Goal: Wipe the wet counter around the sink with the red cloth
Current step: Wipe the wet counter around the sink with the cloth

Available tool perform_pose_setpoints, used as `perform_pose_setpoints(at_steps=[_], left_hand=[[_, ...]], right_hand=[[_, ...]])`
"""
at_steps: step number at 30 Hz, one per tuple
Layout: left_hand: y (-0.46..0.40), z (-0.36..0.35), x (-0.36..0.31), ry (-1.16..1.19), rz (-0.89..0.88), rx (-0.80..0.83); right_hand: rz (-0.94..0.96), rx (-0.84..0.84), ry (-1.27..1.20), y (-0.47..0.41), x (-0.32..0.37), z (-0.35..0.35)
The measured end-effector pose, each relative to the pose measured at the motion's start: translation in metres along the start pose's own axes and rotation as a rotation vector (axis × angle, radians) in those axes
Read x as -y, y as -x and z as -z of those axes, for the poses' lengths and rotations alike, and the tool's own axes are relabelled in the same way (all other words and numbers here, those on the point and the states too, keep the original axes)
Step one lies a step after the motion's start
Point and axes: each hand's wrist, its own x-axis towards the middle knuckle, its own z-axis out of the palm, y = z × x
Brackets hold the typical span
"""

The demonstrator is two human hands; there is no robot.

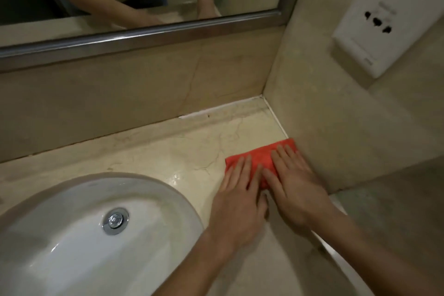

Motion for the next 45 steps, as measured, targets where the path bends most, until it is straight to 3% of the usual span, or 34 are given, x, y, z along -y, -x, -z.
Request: perform_pose_setpoints(at_steps=[5, 9, 14, 19, 28, 34, 38, 41, 45], left_hand=[[-0.091, 0.018, 0.044, -0.138, 0.105, 0.109], [-0.113, 0.027, 0.056, -0.111, 0.104, 0.198], [-0.018, 0.002, 0.006, -0.118, -0.104, 0.138], [0.089, -0.036, -0.057, -0.09, -0.26, 0.119], [0.051, -0.026, -0.054, -0.122, -0.068, 0.178], [0.125, -0.049, -0.118, -0.041, -0.158, 0.241], [0.091, -0.051, -0.112, -0.106, -0.154, 0.162], [0.067, -0.047, -0.112, -0.153, -0.134, 0.206], [0.126, -0.061, -0.139, -0.143, -0.341, 0.251]], right_hand=[[-0.012, -0.083, 0.019, -0.085, 0.008, 0.003], [0.008, -0.029, 0.024, -0.111, 0.004, 0.008], [0.081, 0.012, -0.116, 0.018, -0.025, -0.003], [0.019, 0.033, -0.117, 0.155, -0.044, -0.024], [-0.033, -0.025, -0.109, 0.131, -0.037, -0.029], [-0.092, 0.055, -0.119, 0.224, -0.063, -0.041], [-0.103, 0.0, -0.092, 0.192, -0.072, -0.045], [-0.149, -0.046, -0.096, 0.173, -0.074, -0.045], [-0.2, -0.042, -0.159, 0.268, -0.074, -0.055]])
